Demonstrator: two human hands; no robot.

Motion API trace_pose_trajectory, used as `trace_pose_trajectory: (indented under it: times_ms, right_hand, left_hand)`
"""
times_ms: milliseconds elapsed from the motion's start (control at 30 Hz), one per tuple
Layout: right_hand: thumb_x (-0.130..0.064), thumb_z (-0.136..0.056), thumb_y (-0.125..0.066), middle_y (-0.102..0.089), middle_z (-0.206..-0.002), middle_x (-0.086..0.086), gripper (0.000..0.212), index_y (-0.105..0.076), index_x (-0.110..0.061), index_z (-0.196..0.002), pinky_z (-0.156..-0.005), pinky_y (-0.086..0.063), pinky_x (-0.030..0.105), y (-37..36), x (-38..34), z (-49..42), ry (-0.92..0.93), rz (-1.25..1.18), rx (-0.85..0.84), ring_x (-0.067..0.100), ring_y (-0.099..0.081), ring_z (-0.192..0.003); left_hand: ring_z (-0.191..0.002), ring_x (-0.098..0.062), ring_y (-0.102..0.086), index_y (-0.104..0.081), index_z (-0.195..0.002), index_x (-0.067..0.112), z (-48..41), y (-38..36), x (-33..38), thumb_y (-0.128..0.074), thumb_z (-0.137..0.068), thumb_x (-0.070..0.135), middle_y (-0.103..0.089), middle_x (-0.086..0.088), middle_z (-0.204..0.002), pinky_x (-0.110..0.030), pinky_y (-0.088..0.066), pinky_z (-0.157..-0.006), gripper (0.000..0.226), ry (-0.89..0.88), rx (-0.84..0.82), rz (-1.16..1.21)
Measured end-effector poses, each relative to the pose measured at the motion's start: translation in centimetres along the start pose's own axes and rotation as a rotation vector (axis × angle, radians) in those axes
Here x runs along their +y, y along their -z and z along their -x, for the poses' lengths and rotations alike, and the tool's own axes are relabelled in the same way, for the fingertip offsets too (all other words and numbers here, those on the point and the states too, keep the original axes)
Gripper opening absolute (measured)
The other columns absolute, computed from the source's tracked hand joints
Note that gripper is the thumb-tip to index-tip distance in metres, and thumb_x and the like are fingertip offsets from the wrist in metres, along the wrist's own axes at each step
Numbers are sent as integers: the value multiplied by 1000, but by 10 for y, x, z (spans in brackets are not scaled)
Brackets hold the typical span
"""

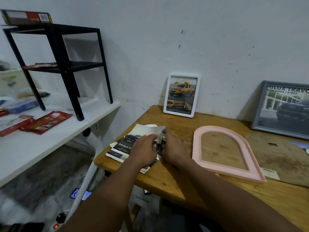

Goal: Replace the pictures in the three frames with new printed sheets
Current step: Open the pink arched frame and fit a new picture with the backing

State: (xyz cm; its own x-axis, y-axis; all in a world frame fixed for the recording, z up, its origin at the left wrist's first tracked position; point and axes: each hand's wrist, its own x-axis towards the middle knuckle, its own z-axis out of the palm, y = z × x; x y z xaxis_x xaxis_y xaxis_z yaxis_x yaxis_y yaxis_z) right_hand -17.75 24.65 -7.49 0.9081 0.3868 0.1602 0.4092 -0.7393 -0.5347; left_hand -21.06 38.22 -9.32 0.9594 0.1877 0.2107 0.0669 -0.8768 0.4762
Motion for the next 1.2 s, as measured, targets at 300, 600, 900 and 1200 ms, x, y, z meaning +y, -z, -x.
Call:
trace_pose_trajectory:
  times_ms: [300,600,900,1200]
  right_hand:
    - [13,-85,-60,-57,-123,3,63,-45,-25,-132,-76,-61,43,43,18,-25,-136,-371,318,20,-62,-100]
    - [16,-89,-51,-52,-125,0,56,-50,-22,-130,-57,-52,22,162,104,-14,-123,-280,302,20,-53,-105]
    - [7,-88,-55,-60,-128,6,52,-53,-25,-129,-90,-53,44,141,185,24,-207,-53,196,25,-56,-113]
    - [-6,-92,-53,-56,-140,5,54,-45,-25,-142,-103,-40,42,118,192,29,-208,206,121,26,-52,-124]
  left_hand:
    - [-132,-22,-50,-45,-147,21,-3,-2,15,-56,-101,22,-53,-2,-146,-44,-44,-109,47,-6,21,27]
    - [-132,-23,-45,-53,-140,22,-25,-6,56,-56,-99,30,-48,-2,-147,-43,-45,-107,42,-74,34,-84]
    - [-122,-18,-56,-56,-138,26,-23,-54,130,-58,-101,28,-57,4,-137,-38,-55,-97,37,-202,-197,162]
    - [-121,-16,-55,-57,-138,23,-24,-69,131,-61,-98,27,-56,4,-137,-38,-53,-98,40,-187,-169,144]
